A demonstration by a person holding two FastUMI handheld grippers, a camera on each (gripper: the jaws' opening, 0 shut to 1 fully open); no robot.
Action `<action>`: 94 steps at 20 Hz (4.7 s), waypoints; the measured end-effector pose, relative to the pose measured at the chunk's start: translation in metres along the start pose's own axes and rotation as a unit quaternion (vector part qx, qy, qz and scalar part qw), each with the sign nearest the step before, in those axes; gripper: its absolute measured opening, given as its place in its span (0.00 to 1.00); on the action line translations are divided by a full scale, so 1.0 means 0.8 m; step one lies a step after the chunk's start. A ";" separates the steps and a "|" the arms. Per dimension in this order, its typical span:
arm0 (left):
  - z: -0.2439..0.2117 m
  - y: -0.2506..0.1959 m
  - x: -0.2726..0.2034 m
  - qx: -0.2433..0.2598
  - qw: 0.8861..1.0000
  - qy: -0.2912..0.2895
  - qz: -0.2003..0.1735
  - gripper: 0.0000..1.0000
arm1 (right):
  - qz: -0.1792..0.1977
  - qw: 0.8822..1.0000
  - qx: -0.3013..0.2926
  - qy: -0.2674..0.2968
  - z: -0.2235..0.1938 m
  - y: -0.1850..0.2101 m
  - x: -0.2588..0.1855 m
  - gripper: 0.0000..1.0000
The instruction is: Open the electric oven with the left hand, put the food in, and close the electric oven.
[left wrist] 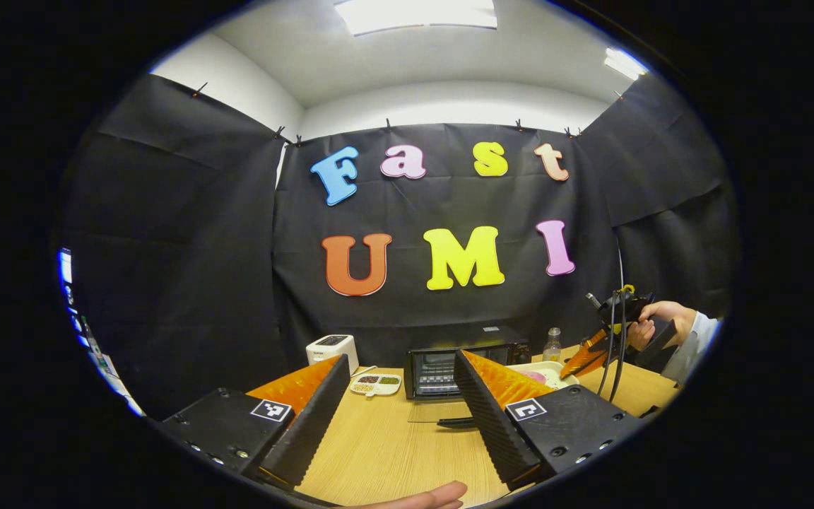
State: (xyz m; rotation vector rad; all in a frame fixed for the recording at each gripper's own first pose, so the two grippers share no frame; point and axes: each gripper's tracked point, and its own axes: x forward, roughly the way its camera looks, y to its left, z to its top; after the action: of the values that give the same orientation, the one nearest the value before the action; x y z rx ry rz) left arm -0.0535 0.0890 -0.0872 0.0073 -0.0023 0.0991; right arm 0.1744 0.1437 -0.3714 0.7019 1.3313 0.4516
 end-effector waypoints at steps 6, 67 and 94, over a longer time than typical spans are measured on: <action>-0.024 0.014 0.012 0.005 1.000 0.017 0.010 0.94 | -0.017 0.997 0.053 -0.044 0.029 0.022 0.052 0.00; -0.197 -0.054 0.102 -0.039 0.984 0.170 -0.031 0.95 | -0.093 0.867 -0.186 -0.454 0.070 0.046 0.016 0.80; -0.384 -0.199 0.217 0.011 0.923 0.363 -0.125 0.95 | -0.172 0.751 -0.282 -0.572 0.061 0.015 -0.310 0.96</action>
State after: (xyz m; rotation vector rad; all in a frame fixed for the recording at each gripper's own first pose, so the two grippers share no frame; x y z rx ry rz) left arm 0.1357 -0.0499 -0.3954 -0.0067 0.7433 -0.1598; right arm 0.1740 -0.0224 -0.1808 0.1034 0.0848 0.0388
